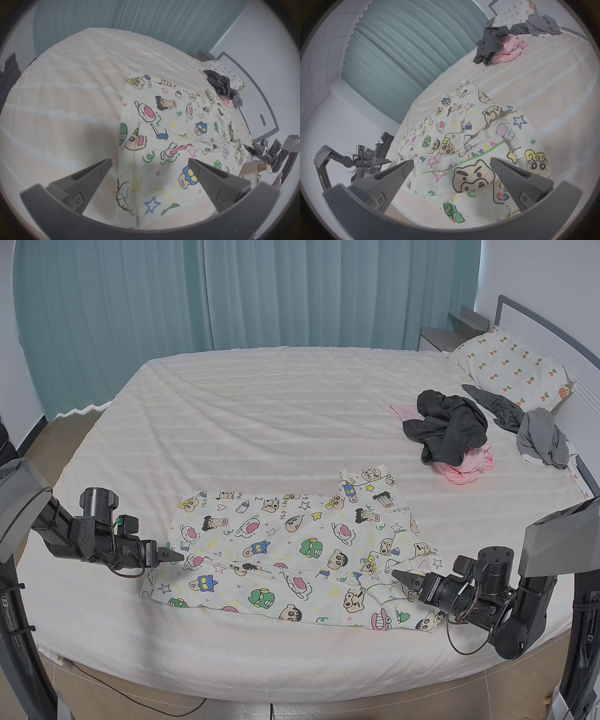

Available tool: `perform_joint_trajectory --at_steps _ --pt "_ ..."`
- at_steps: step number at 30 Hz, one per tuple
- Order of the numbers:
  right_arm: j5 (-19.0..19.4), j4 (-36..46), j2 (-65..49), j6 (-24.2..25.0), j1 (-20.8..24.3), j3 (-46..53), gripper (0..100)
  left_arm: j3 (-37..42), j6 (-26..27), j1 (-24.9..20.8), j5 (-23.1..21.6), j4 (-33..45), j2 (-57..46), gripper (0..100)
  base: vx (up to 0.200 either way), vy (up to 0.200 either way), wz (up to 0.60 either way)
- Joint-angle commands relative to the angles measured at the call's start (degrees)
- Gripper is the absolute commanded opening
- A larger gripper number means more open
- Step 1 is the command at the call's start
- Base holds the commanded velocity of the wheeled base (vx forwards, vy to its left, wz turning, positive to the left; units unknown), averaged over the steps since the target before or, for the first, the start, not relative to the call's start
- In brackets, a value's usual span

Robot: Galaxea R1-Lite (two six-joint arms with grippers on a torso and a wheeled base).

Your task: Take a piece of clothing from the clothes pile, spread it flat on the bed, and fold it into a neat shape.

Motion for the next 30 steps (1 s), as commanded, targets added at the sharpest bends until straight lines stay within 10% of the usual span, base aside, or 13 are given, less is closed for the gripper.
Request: perform_joint_trajectory --at_steps 1,19,20,30 --pt "0.0 -0.8 0.1 0.0 0.1 0.0 100 -0.2 0.0 -0.9 0.1 0.0 1.8 100 0.000 0.000 0.00" --pt "0.0 -0.8 0.2 0.0 0.2 0.0 100 -1.3 0.1 -1.3 2.0 -0.1 2.8 100 0.000 0.000 0.00" --pt "0.0 -0.8 0.2 0.0 0.2 0.0 100 -1.1 0.1 -1.3 2.0 0.0 2.8 0 0.000 0.000 0.00" --pt "0.0 -0.8 0.2 0.0 0.3 0.0 100 1.0 0.2 -0.2 2.1 0.5 2.0 0 0.000 0.000 0.00"
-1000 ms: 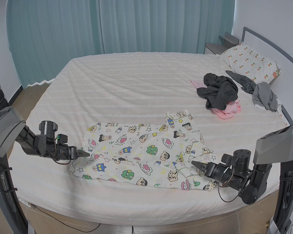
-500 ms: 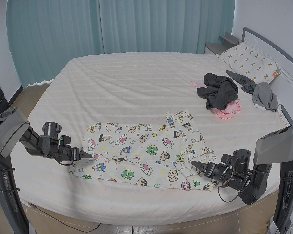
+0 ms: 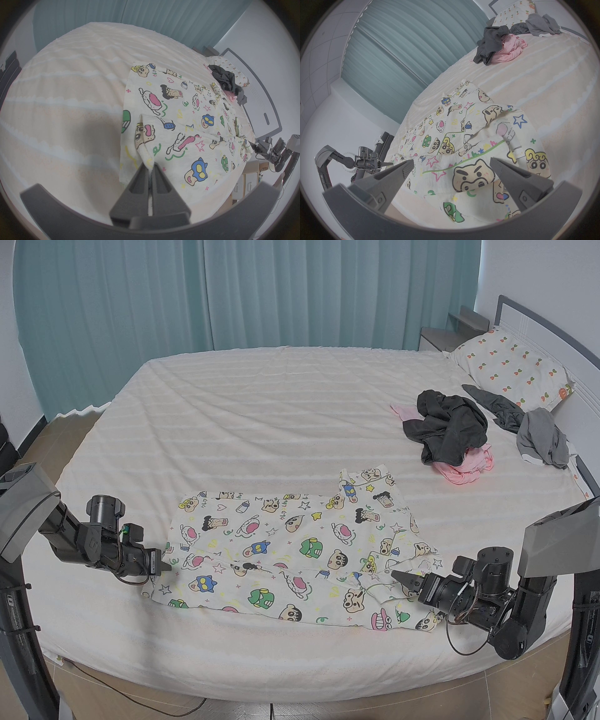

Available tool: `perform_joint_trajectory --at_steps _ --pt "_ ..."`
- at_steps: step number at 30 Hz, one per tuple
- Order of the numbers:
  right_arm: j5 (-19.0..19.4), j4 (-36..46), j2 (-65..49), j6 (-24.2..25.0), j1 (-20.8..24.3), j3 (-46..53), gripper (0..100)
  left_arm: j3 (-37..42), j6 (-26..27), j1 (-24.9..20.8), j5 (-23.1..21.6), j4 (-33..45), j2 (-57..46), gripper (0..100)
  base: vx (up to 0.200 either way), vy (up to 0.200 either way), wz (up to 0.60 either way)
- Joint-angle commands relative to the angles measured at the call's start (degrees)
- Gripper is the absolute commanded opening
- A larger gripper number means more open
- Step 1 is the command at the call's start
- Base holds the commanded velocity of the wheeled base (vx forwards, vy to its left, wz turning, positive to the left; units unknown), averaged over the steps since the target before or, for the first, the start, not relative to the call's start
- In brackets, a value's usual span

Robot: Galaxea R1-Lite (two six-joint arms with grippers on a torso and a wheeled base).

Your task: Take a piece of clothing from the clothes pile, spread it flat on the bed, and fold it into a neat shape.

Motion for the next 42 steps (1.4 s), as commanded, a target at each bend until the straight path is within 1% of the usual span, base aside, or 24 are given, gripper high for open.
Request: perform_joint_trajectory --at_steps 1,7,12,14,16,19,21,25,39,40,42 --pt "0.0 -0.8 0.1 0.0 0.1 0.0 100 1.2 0.1 0.5 0.0 0.0 -0.6 0 0.000 0.000 0.00" --pt "0.0 -0.8 0.1 0.0 0.3 0.0 100 3.7 0.3 0.9 0.0 0.1 -2.3 0 0.000 0.000 0.00" --pt "0.0 -0.8 0.1 0.0 0.3 0.0 100 3.8 0.3 1.0 0.0 1.4 -3.4 0 0.000 0.000 0.00" --pt "0.0 -0.8 0.1 0.0 0.4 0.0 100 3.4 0.7 1.5 -0.1 4.4 -4.6 0 0.000 0.000 0.00" --pt "0.0 -0.8 0.1 0.0 0.4 0.0 100 2.9 2.4 2.0 -0.2 8.7 -5.3 0 0.000 0.000 0.00" --pt "0.0 -0.8 0.1 0.0 0.4 0.0 100 2.1 5.4 3.0 -0.2 12.7 -5.3 0 0.000 0.000 0.00" --pt "0.0 -0.8 0.1 0.0 0.4 0.0 100 2.1 5.8 3.3 -0.2 14.0 -5.2 0 0.000 0.000 0.00" --pt "0.0 -0.8 0.1 0.0 0.4 0.0 100 2.1 5.8 3.8 -0.2 14.2 -4.6 0 0.000 0.000 0.00" --pt "0.0 -0.8 0.0 0.1 0.4 0.0 100 3.2 5.5 3.4 -0.7 13.8 -4.3 0 0.000 0.000 0.00" --pt "0.0 -0.8 -0.1 0.1 0.3 0.0 100 3.3 5.4 3.4 -0.8 13.8 -4.3 100 0.000 0.000 0.00" --pt "0.1 -0.8 -0.4 0.3 0.3 0.0 100 3.3 4.8 3.2 -0.8 13.7 -4.5 100 0.000 0.000 0.00"
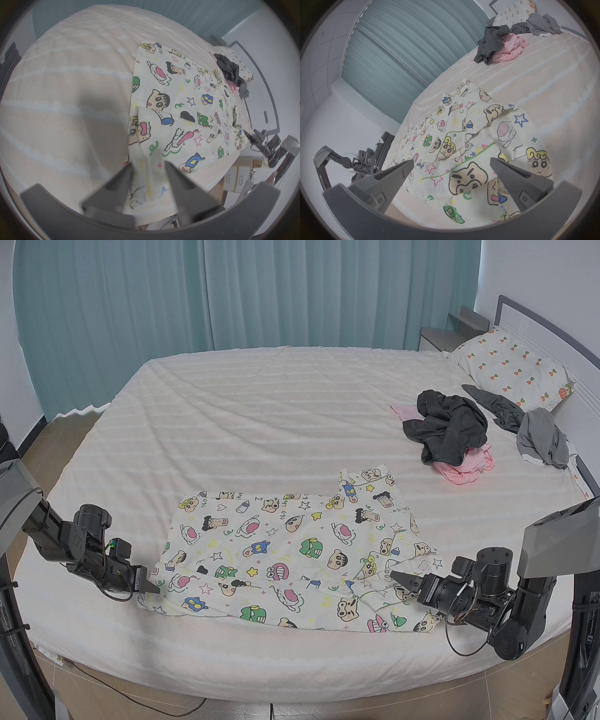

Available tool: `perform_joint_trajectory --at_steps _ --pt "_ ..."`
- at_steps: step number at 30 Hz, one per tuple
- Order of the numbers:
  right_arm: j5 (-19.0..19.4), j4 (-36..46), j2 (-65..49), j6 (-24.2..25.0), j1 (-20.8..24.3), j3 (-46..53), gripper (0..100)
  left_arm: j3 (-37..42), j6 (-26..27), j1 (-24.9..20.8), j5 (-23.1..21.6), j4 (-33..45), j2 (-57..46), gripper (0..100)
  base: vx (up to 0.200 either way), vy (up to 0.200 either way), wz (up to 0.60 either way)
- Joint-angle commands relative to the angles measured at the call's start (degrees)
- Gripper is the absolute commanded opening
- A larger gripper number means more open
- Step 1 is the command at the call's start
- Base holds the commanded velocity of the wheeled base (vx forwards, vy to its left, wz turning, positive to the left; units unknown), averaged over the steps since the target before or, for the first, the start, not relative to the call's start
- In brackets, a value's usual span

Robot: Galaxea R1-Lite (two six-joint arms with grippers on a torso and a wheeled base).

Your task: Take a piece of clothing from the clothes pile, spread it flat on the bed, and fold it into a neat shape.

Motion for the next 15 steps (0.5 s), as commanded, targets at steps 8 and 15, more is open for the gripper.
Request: perform_joint_trajectory --at_steps 8,15 --pt "0.4 -0.8 -5.8 0.8 1.3 2.2 100 0.4 -15.1 0.4 -7.1 -0.1 -4.7 100 0.000 0.000 0.00" --pt "-0.3 -0.5 -7.7 1.9 4.6 4.7 100 7.0 -27.7 3.3 -14.5 -4.8 -9.7 100 0.000 0.000 0.00"
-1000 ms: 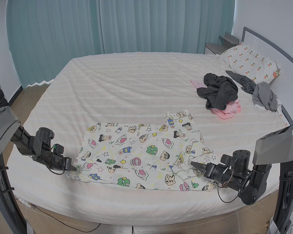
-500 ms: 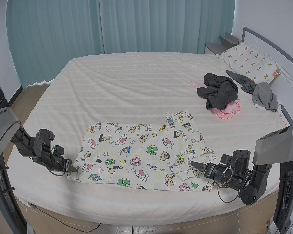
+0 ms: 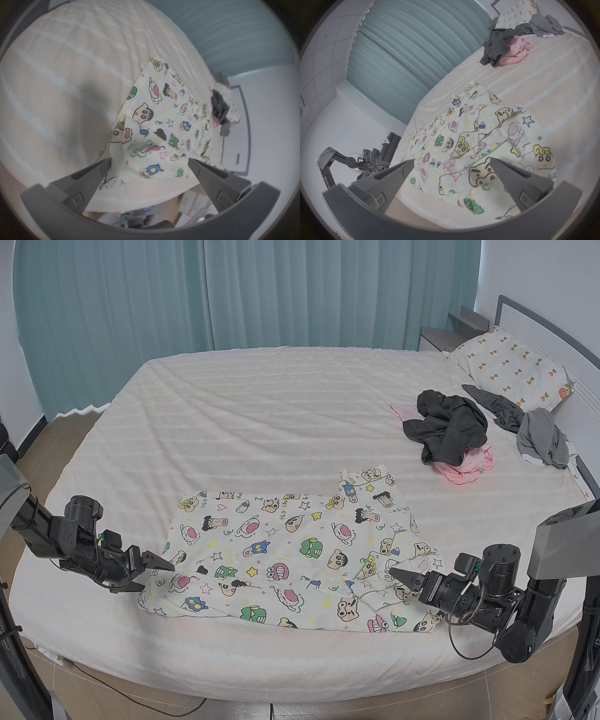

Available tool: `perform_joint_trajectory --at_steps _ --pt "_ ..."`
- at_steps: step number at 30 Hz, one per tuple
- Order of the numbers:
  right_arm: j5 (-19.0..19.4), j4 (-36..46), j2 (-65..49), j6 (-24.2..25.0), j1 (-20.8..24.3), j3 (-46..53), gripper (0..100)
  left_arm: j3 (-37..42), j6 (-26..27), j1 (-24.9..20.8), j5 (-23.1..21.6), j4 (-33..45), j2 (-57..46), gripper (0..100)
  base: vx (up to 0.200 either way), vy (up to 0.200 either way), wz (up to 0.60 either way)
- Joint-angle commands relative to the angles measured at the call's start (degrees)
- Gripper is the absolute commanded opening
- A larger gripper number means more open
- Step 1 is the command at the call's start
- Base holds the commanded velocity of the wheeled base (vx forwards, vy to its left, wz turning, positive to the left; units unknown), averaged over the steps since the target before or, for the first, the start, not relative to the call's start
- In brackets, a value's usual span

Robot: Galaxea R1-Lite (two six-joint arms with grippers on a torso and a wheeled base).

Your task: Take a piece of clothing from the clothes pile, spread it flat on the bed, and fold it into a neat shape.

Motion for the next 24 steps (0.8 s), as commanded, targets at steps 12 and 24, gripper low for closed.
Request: perform_joint_trajectory --at_steps 12,24 --pt "0.1 6.5 -1.0 0.6 4.6 2.5 100 19.3 -24.9 2.0 -13.7 -23.8 -8.3 100 0.000 0.000 0.00" --pt "-1.6 5.9 3.8 7.3 2.3 -4.6 100 21.1 -29.8 1.6 -13.7 -29.9 -7.6 100 0.000 0.000 0.00"
